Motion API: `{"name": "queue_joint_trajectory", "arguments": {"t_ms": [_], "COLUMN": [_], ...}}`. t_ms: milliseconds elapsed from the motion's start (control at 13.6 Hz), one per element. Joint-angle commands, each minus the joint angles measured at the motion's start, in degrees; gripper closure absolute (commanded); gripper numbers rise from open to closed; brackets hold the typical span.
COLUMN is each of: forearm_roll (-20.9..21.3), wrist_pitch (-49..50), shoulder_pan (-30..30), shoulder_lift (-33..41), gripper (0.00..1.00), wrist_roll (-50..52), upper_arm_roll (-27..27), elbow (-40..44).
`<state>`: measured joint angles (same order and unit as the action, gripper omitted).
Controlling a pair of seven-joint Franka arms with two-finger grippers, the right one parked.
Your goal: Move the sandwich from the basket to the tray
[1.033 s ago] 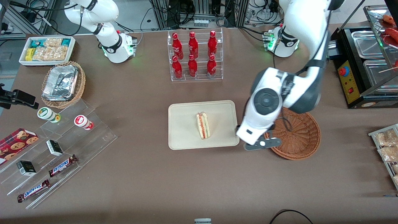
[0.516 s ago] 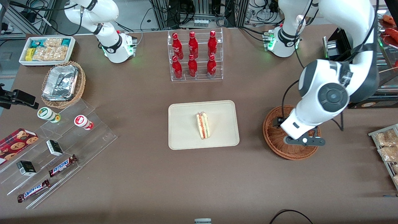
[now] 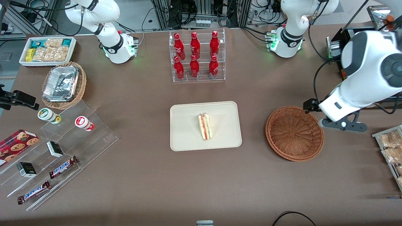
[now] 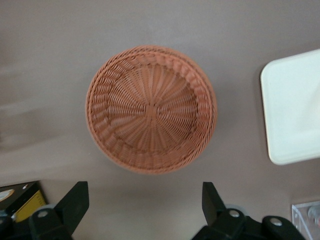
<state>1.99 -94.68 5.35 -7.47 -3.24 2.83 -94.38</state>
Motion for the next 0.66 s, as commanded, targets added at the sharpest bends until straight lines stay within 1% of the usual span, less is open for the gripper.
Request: {"name": "queue_joint_trajectory", "arguments": {"t_ms": [0, 74, 221, 369, 590], "forearm_roll": [-0.50, -0.41, -0.33, -0.15, 0.20], "wrist_pitch": [3.61, 4.41, 5.55, 7.39, 8.28], "shoulder_pan": [-7.17, -8.85, -10.44, -10.89, -10.80], "shoulder_lift": [5.17, 6.14, 8.17, 9.40, 10.02], "gripper": [0.00, 0.00, 0.00, 0.00, 0.00], "wrist_roll": [-4.31, -4.41, -5.45, -8.18, -7.93], "upper_arm_roll": [5.85, 7.35, 7.54, 6.93, 6.84], "elbow": [-2.04, -2.04, -2.04, -1.69, -1.51]}}
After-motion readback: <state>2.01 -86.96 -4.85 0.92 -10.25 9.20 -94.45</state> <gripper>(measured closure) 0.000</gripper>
